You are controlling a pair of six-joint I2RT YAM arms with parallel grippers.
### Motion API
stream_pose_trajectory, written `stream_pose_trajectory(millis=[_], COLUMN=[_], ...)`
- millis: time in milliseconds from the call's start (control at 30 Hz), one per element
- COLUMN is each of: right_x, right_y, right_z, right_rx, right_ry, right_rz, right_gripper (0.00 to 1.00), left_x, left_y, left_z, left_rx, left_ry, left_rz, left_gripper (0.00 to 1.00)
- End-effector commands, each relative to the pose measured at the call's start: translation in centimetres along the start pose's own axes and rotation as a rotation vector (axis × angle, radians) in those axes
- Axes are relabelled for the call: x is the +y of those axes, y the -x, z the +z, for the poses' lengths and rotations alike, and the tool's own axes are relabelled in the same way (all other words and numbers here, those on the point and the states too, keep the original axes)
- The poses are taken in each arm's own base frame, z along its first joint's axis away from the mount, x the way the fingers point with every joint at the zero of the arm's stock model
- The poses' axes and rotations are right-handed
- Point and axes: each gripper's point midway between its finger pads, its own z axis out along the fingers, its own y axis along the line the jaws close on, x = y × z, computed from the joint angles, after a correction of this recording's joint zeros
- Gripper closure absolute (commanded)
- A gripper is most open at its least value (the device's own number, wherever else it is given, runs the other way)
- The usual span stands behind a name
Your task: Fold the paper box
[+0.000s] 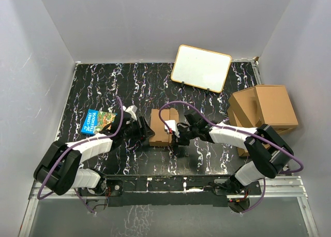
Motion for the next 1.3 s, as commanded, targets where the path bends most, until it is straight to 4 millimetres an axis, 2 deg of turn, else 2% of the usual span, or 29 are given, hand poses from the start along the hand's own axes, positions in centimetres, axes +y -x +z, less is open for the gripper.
stream_pose_trajectory(millis=[0, 433, 833, 1067, 1267], right_x=[-1.0, -0.9, -1.3, -1.6, -1.5], right_y=[3.1, 4.3, 4.3, 3.6, 3.8], right_z=[-0.1, 0.3, 0.6, -0.3, -1.6], right_rx=[-0.083, -0.096, -0.081, -0.067, -0.083], right_ry=[0.000, 0.005, -0.006, -0.007, 0.013], right_rz=[-0.036, 0.041, 0.106, 0.093, 0.072], right_gripper=[0.92, 0.92, 0.91, 0.78, 0.66], left_x=[1.6, 1.1, 0.7, 1.3, 1.3], left_y=[-0.7, -0.8, -1.4, -1.5, -1.5], left_z=[0.1, 0.2, 0.5, 0.1, 0.2], left_rx=[0.041, 0.053, 0.064, 0.057, 0.058], left_ry=[0.075, 0.074, 0.081, 0.110, 0.108], left_rz=[0.010, -0.016, -0.006, -0.002, 0.000], left_gripper=[0.41, 0.44, 0.44, 0.43, 0.43])
